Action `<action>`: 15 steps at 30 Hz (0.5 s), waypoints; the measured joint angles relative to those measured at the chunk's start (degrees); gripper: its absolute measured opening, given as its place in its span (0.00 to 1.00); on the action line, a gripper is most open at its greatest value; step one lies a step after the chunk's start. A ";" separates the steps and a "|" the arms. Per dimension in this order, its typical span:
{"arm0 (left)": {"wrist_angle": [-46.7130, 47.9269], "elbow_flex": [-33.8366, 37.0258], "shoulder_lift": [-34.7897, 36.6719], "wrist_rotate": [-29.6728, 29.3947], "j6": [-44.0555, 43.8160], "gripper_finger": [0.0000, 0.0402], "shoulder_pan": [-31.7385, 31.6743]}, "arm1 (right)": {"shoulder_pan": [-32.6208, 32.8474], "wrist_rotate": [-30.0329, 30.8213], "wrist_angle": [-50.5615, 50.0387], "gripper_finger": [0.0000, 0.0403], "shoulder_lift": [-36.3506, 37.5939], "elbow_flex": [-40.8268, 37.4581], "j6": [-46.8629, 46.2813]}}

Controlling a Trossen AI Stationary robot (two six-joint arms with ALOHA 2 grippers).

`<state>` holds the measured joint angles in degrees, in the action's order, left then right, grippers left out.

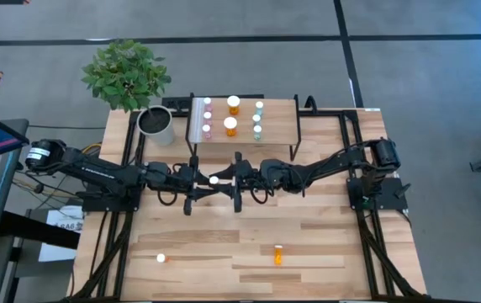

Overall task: Pick and place medicine bottles onto shelf by color
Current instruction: Put the top small orange pill bottle on the shelf

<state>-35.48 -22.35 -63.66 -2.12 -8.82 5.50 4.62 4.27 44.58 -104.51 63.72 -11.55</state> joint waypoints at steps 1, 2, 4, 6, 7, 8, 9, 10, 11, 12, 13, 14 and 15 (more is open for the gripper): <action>0.02 0.00 0.00 0.00 0.00 0.22 0.00 | 0.00 0.00 -0.01 0.39 0.00 0.00 0.02; 0.01 0.00 0.00 -0.01 0.00 0.22 0.00 | 0.00 0.00 -0.01 0.37 0.00 0.00 0.02; 0.01 0.00 0.00 0.00 0.00 0.22 0.00 | 0.00 0.00 -0.01 0.35 0.00 0.00 0.03; 0.01 0.00 0.00 -0.01 0.00 0.22 0.00 | 0.00 0.00 -0.01 0.34 0.00 0.00 0.04; 0.01 0.00 0.00 -0.01 0.00 0.22 0.00 | 0.00 0.00 -0.01 0.33 0.00 0.00 0.04; 0.01 0.00 0.00 -0.01 0.01 0.22 0.00 | 0.00 0.00 -0.03 0.33 0.00 -0.02 0.07; 0.01 0.00 0.00 -0.01 0.02 0.22 0.00 | 0.00 0.00 -0.02 0.33 0.00 -0.02 0.21; 0.01 0.00 0.00 -0.01 0.00 0.23 0.00 | 0.00 0.00 -0.03 0.34 0.00 -0.02 0.43; 0.04 0.00 0.00 -0.01 0.02 0.24 0.00 | 0.00 0.00 -0.03 0.34 0.00 -0.02 0.82; 0.04 0.00 -0.02 -0.01 0.00 0.25 0.00 | 0.11 0.00 -0.04 0.35 0.00 -0.02 1.03; 0.04 0.00 -0.02 -0.01 0.00 0.27 0.00 | 0.18 0.00 -0.06 0.35 0.00 -0.02 1.15; 0.04 0.00 -0.02 0.01 0.00 0.29 0.00 | 0.20 0.00 -0.12 0.35 0.00 -0.02 1.33; 0.07 0.00 -0.02 0.16 0.00 0.31 0.00 | 0.20 0.00 -0.29 0.35 0.00 -0.02 1.53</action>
<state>-35.40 -22.35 -63.68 -1.96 -8.82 5.50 4.82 4.27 44.29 -104.51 63.70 -10.02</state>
